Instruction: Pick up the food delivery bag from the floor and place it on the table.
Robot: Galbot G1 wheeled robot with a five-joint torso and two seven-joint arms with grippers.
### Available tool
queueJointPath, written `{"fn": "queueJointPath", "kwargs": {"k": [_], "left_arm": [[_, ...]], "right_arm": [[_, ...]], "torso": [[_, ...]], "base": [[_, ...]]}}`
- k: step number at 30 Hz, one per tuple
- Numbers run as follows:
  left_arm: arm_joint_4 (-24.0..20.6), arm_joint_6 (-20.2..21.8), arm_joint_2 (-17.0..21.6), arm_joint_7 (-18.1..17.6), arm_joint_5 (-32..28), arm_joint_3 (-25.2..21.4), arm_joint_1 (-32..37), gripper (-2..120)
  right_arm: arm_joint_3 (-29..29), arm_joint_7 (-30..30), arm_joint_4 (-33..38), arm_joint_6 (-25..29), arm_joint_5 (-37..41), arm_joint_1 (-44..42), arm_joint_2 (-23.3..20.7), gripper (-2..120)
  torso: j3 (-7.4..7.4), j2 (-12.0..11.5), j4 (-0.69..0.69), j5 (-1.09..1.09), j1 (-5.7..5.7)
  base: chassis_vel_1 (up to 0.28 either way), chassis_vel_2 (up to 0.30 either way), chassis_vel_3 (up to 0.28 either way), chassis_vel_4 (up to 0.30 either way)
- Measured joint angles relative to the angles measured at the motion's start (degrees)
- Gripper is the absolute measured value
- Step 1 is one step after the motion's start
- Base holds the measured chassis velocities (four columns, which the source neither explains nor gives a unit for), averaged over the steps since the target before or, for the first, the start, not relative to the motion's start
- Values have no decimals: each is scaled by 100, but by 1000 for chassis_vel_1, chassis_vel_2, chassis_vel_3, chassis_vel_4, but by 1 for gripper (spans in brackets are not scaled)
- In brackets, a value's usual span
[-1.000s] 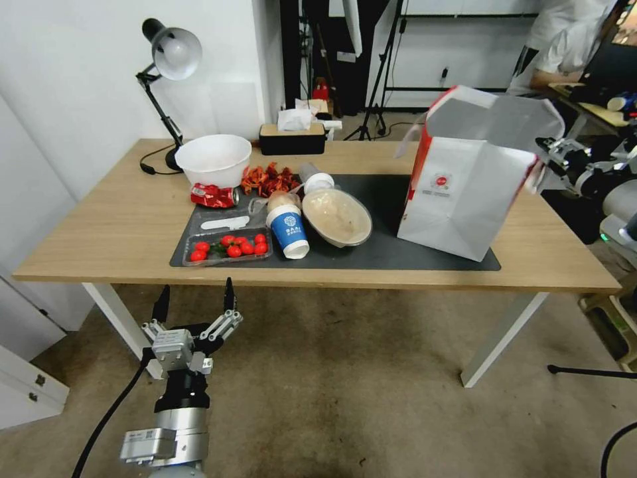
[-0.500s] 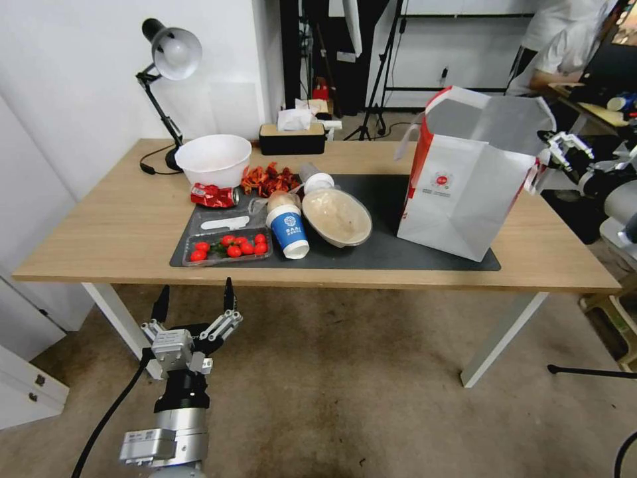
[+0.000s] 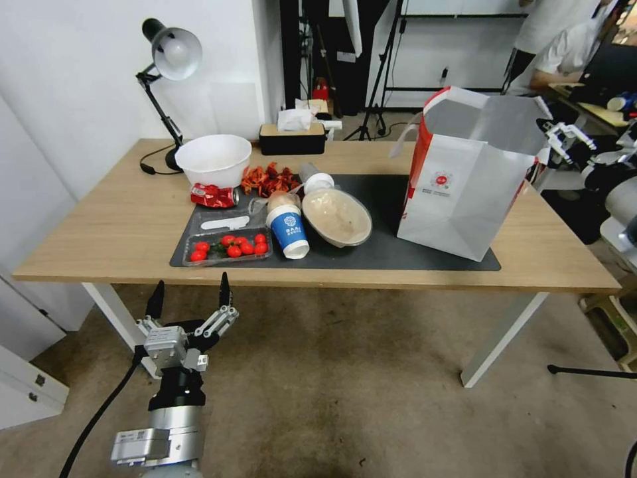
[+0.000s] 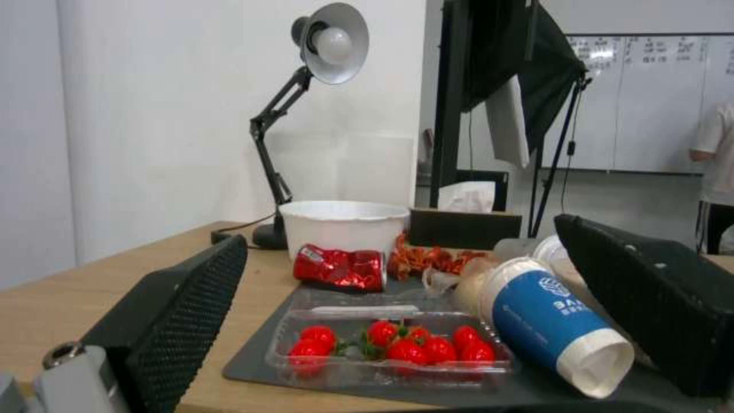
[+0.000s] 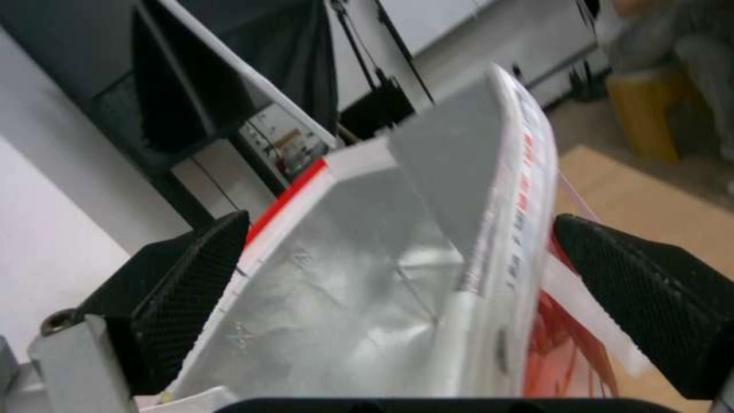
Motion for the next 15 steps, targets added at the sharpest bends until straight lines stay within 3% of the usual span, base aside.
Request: {"fn": "queueJointPath", "kwargs": {"k": [12, 15], "left_arm": [[-160, -146, -58, -55, 16, -24, 54, 100], [-211, -178, -106, -56, 79, -52, 52, 100]], "right_arm": [[192, -492, 784, 531, -1871, -629, -84, 100], [216, -705, 1313, 699, -3160, -1018, 101, 100]], "torso": [[0, 0, 0, 0, 0], [0, 1, 1, -1, 0]], "base": [[0, 0, 0, 0], [0, 0, 0, 0]]}}
